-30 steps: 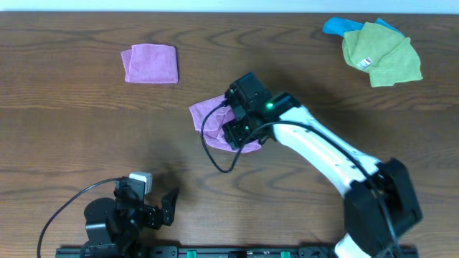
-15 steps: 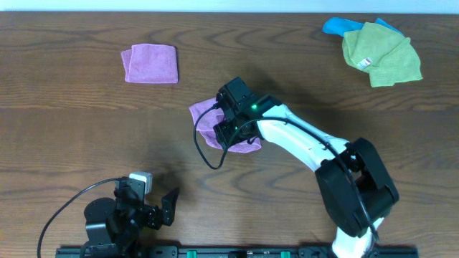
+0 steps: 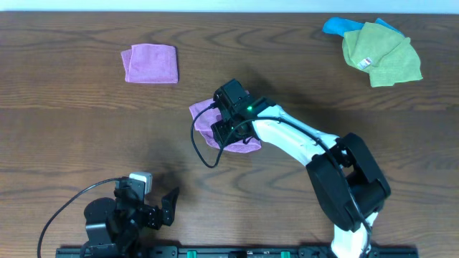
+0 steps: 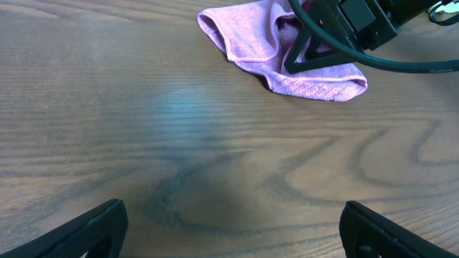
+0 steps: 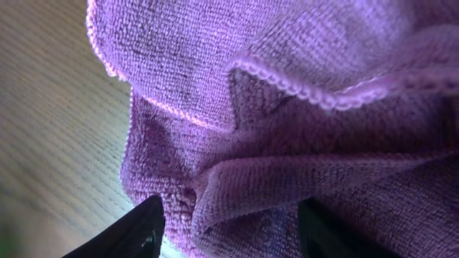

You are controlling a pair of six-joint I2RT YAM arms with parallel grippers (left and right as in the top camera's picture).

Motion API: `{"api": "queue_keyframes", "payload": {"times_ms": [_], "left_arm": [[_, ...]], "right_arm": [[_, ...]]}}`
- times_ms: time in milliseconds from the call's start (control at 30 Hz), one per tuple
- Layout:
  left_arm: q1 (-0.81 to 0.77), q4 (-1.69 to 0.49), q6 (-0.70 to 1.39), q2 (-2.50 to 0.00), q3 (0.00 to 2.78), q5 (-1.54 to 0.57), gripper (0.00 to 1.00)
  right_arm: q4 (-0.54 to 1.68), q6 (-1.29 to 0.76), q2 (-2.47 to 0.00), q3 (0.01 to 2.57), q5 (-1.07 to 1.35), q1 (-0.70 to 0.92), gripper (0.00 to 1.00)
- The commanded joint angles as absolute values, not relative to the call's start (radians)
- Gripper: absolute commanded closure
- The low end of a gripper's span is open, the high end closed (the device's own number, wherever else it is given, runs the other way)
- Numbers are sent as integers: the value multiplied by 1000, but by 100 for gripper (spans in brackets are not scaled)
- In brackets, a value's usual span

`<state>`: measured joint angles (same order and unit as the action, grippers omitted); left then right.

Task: Fold the cloth
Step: 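Regrasp the purple cloth corner with the right gripper and drag it right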

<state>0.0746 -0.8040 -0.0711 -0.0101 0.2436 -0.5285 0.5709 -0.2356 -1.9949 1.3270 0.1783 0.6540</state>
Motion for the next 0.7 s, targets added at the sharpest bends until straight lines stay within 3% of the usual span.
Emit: {"api": "queue_keyframes", "payload": {"times_ms": [0, 433, 500, 667], "left_arm": [[71, -841, -63, -4, 231, -566, 4], [71, -841, -63, -4, 231, -566, 5], [71, -841, -63, -4, 231, -566, 5], [71, -841, -63, -4, 231, -566, 5]], "right_arm": [[560, -258, -2012, 1341, 155, 662, 43], [542, -258, -2054, 1341, 146, 662, 52], [542, -258, -2055, 1341, 145, 662, 60], [551, -257, -2043, 1349, 134, 662, 98]]}}
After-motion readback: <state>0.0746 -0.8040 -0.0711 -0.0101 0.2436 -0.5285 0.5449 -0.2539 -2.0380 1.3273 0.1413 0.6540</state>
